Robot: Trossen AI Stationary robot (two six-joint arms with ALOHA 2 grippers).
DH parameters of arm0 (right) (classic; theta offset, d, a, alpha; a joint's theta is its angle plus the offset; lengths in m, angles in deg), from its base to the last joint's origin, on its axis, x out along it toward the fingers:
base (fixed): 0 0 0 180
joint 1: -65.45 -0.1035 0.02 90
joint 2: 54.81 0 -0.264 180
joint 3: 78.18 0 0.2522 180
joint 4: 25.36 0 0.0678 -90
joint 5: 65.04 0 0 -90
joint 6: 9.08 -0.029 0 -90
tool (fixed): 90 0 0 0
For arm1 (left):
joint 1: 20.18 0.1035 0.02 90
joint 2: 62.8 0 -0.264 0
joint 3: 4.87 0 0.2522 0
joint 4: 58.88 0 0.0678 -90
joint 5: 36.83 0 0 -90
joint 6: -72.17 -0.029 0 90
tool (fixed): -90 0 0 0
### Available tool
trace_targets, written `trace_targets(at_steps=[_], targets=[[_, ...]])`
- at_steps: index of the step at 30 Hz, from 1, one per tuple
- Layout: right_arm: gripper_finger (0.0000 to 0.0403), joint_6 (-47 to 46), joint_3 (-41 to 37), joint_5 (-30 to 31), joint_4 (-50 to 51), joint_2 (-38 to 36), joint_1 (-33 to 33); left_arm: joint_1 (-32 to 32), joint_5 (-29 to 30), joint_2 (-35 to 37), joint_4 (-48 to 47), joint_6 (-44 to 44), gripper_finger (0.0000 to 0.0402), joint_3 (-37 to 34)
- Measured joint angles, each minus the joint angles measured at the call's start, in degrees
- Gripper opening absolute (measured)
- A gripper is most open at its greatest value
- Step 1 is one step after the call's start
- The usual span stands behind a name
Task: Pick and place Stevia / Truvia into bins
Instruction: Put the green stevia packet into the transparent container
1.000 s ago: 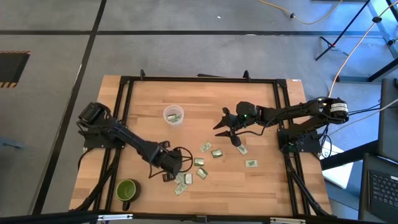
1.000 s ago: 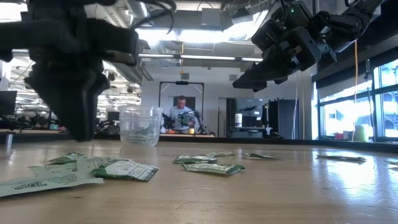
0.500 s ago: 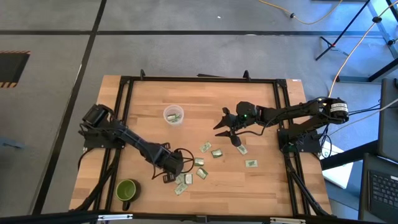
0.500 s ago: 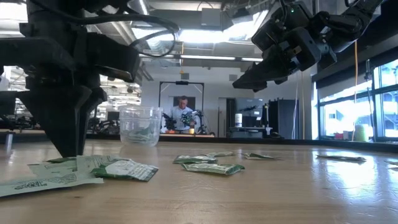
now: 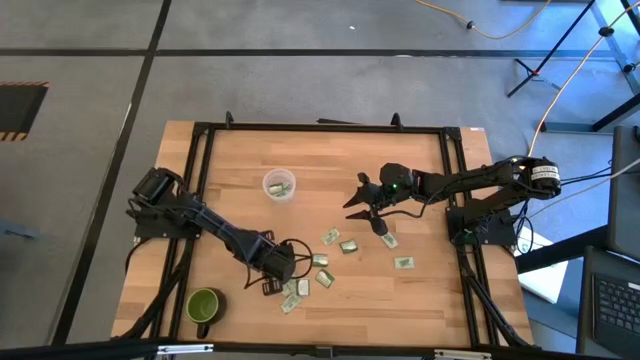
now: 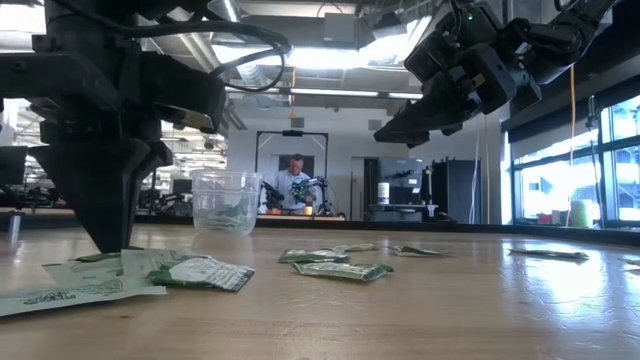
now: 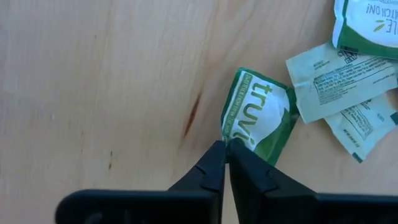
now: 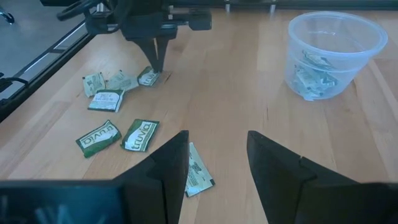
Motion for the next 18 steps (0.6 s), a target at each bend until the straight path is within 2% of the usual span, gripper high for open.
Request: trace_targets(at_steps=[6, 11, 14, 18], targets=[[0.0165, 0.00, 0.00, 0.00, 0.02, 0.00, -0.01, 0.06, -0.83, 2.84, -4.31, -0.08, 0.0004, -0.58], [0.0165, -0.01, 0.00, 0.00, -0.01, 0.00, 0.02, 1.43, 1.77, 10.00, -5.83, 2.07, 0.0003, -0.30], [0.0165, -0.01, 0.00, 0.00, -0.01, 0.00, 0.02, 2.80, 7.52, 15.32, -5.48, 2.96, 0.0002, -0.35], [0.0165, 0.00, 0.00, 0.00, -0.03, 0.00, 0.01, 5.99, 20.43, 21.14, -5.46, 5.36, 0.0003, -0.24]])
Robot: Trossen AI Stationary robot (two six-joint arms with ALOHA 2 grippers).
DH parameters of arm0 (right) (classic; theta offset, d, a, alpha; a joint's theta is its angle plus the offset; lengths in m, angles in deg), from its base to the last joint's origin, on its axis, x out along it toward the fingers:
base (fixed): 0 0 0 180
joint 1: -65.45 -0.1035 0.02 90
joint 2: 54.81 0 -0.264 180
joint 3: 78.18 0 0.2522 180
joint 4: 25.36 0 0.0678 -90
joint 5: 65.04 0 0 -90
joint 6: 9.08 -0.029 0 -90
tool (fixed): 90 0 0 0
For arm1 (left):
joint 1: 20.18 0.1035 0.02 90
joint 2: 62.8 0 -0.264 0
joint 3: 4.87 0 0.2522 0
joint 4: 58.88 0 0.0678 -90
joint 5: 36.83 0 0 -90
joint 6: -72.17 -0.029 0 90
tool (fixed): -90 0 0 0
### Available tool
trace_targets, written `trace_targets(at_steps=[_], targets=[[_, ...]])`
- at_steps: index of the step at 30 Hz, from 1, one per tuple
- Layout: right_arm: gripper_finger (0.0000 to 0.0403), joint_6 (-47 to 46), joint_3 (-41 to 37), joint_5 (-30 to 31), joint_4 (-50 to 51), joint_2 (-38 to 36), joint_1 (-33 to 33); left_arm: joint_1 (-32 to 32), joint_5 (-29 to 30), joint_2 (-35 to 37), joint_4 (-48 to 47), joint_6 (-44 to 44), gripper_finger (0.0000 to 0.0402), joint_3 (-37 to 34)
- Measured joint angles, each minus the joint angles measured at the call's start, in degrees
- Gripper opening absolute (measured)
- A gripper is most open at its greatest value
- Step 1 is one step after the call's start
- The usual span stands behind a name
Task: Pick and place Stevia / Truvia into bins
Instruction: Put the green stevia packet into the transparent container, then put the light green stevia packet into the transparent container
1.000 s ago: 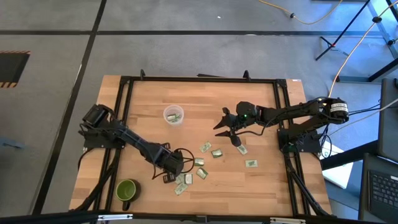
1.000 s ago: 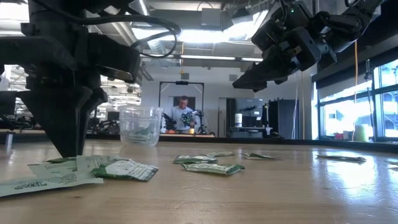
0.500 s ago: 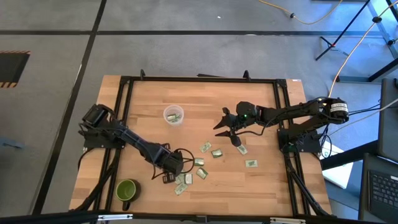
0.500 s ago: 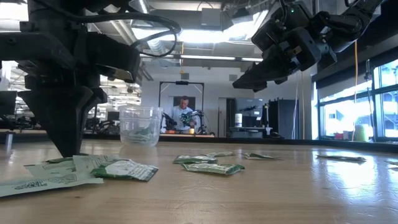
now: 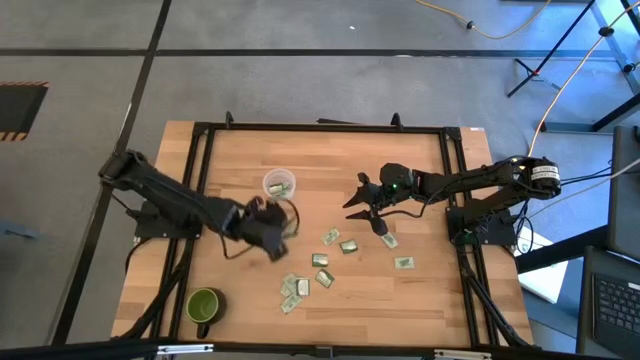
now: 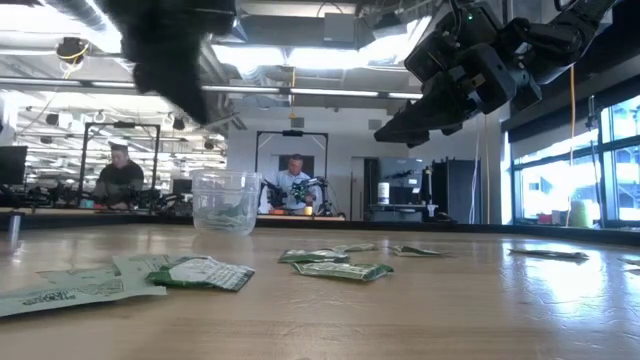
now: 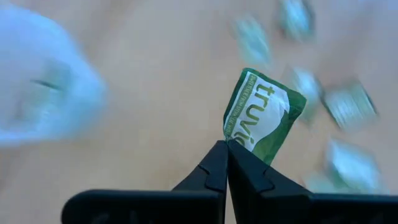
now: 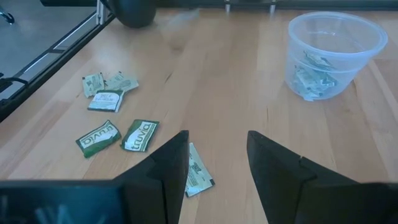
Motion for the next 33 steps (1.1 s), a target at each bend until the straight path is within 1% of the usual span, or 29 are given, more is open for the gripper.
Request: trace_targets(at_steps=[2, 5, 8, 11, 17, 22, 26, 29, 33], targets=[[0.0165, -0.01, 0.00, 0.00, -0.02, 0.00, -0.01, 2.52, 4.06, 2.16, -0.08, 0.99, 0.0003, 0.00], [0.0165, -0.02, 0.00, -0.02, -0.16, 0.00, 0.01, 7.05, 6.46, 3.34, -0.63, -0.16, 0.0002, 0.00], [0.0165, -0.02, 0.00, 0.00, -0.39, 0.00, -0.02, 11.92, 5.89, 2.96, -1.37, -2.19, 0.0003, 0.02], [0.0165, -0.02, 0.00, 0.00, -0.46, 0.00, 0.01, 16.49, 4.10, 0.87, -3.13, -3.39, 0.0002, 0.04], [0.0165, -0.02, 0.00, 0.00, -0.45, 0.00, -0.01, 23.18, 2.77, -3.43, -5.95, -3.63, 0.0003, 0.04], [0.0165, -0.02, 0.00, 0.00, -0.44, 0.00, 0.00, 25.92, -1.30, -6.28, -6.08, -5.97, 0.0004, 0.04], [0.0165, -0.04, 0.00, -0.02, 0.31, 0.00, -0.02, 26.64, -2.10, -8.00, -6.00, -8.18, 0.0011, 0.04], [0.0165, -0.02, 0.00, -0.89, 1.55, 0.00, -0.01, 26.64, -2.42, -7.70, -5.91, -9.97, 0.0028, 0.04], [0.0165, 1.28, 0.00, -2.70, 0.63, 0.00, -0.45, 26.60, -1.70, -4.54, -5.98, -10.47, 0.0058, 0.07]])
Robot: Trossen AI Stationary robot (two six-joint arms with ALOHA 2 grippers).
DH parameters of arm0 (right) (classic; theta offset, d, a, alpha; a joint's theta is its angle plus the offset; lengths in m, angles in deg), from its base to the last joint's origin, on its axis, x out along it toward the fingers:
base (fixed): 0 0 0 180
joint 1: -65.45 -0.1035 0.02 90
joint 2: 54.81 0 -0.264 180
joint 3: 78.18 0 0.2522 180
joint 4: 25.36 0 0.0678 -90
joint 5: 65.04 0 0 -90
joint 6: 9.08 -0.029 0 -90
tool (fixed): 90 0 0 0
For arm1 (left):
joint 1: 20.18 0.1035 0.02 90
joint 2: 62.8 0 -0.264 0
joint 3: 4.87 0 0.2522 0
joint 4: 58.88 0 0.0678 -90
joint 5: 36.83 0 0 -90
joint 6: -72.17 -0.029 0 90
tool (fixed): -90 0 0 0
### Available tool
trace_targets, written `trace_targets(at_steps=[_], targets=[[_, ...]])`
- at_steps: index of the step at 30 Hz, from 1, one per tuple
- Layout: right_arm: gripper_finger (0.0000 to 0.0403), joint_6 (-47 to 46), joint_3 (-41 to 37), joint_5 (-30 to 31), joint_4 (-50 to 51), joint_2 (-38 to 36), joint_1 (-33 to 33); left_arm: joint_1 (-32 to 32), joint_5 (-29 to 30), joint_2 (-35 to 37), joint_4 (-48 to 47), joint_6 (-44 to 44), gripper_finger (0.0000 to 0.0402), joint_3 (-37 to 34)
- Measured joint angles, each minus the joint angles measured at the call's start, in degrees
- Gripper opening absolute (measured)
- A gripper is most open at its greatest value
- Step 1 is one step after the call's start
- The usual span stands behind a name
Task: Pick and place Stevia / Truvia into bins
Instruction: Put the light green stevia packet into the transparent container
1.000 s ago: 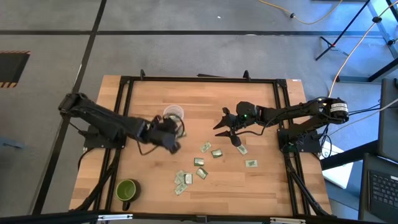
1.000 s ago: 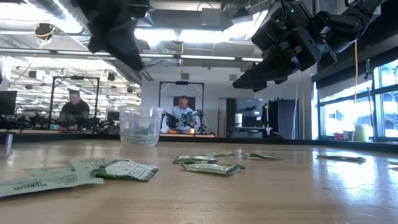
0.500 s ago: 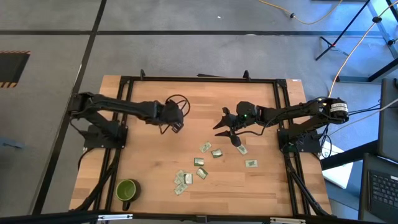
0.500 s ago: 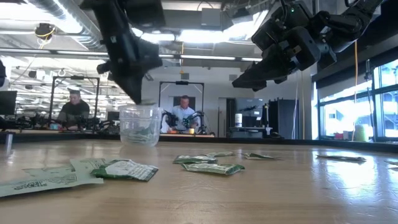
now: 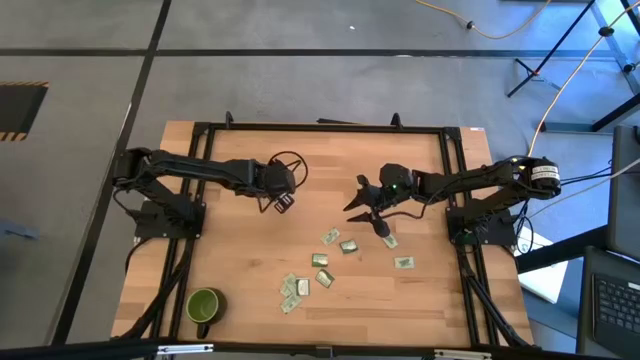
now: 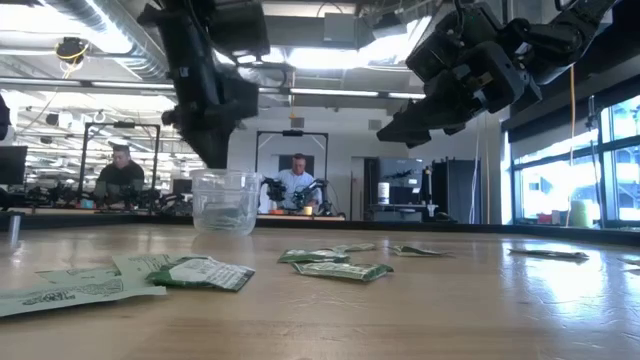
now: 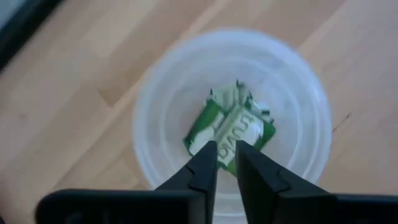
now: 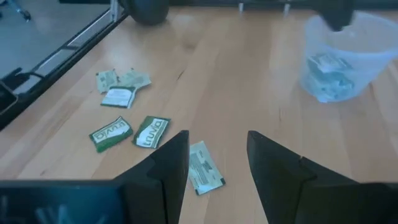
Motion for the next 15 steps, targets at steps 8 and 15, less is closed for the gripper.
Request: trace_targets(at_steps=[8, 15], targets=[[0.0154, 6.70, 0.00, 8.93, 0.17, 0.00, -6.14, -3.22, 11.60, 8.06, 2.37, 0.00, 0.0093, 0.00], [0.0131, 3.14, 0.00, 11.75, -0.96, 0.55, -7.48, -9.76, 19.29, 10.84, 7.24, -1.55, 0.0095, 0.00]])
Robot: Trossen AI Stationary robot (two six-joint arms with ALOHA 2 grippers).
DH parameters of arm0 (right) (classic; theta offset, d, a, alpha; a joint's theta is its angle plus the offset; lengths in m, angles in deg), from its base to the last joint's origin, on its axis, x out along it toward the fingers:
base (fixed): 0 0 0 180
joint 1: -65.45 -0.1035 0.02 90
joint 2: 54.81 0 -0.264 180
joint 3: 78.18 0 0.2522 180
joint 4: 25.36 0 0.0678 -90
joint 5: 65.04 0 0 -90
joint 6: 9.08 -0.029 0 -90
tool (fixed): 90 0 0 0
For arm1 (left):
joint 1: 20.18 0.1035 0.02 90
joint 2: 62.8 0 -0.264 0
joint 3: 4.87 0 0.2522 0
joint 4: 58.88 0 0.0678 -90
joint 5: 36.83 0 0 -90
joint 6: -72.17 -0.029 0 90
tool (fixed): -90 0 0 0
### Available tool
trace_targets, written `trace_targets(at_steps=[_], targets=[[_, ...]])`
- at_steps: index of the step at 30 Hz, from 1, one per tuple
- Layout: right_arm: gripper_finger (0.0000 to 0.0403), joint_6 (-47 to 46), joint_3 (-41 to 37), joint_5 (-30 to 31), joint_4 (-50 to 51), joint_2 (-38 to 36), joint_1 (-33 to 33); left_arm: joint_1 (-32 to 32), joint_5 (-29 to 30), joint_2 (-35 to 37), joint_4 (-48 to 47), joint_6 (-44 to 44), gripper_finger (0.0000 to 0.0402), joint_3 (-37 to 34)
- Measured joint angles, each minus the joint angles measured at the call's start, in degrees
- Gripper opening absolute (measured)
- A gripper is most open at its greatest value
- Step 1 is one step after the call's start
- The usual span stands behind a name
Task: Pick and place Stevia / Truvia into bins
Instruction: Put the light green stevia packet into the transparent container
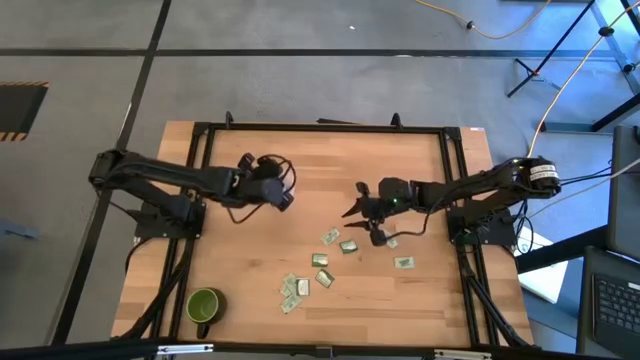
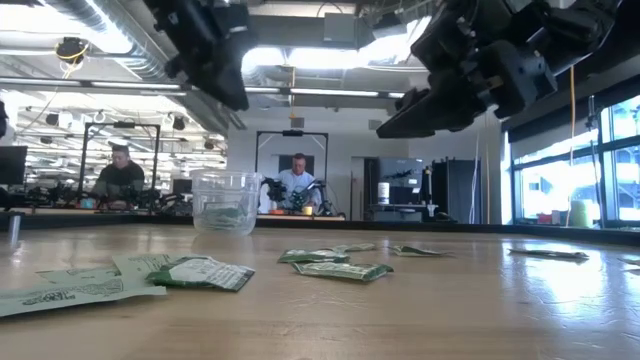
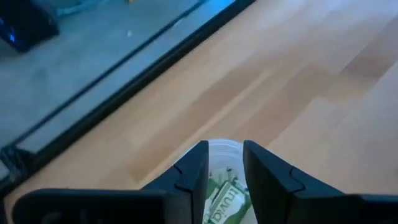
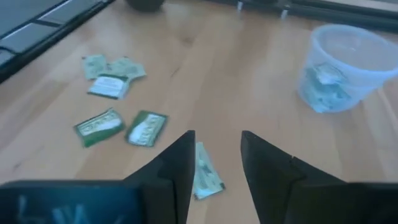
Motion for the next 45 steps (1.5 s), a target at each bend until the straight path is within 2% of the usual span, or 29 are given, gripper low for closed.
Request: trace_targets(at_steps=[7, 11, 15, 19, 25, 31, 45], targets=[[0.0121, -1.86, 4.08, 0.41, -0.43, 8.35, -0.02, -7.85, 9.25, 0.30, 0.67, 0.33, 0.0095, 0.00], [0.0120, -1.53, 8.91, 0.25, 4.16, 14.87, -0.02, -10.40, 10.06, 0.30, 0.25, 1.40, 0.0095, -0.02], [0.0120, -0.37, 13.22, -3.56, 7.62, 20.72, -0.15, -11.49, 11.55, 0.29, 1.20, 2.71, 0.0095, -1.49], [0.0120, 0.00, 15.73, -4.72, 8.19, 24.86, -1.30, -11.42, 12.60, 0.28, 1.24, 4.07, 0.0095, -2.61], [0.0120, 1.59, 18.71, -4.52, 8.21, 27.85, -3.39, -11.46, 12.39, 0.28, 1.10, 3.08, 0.0095, -2.64], [0.0120, 2.33, 20.24, 1.91, 9.61, 29.16, -4.48, -11.75, 11.07, -0.53, 1.00, 4.70, 0.0095, -2.69], [0.0120, 1.55, 20.26, 3.43, 11.90, 29.14, -4.46, -11.75, 11.40, -0.88, 1.16, 4.10, 0.0095, -2.67]])
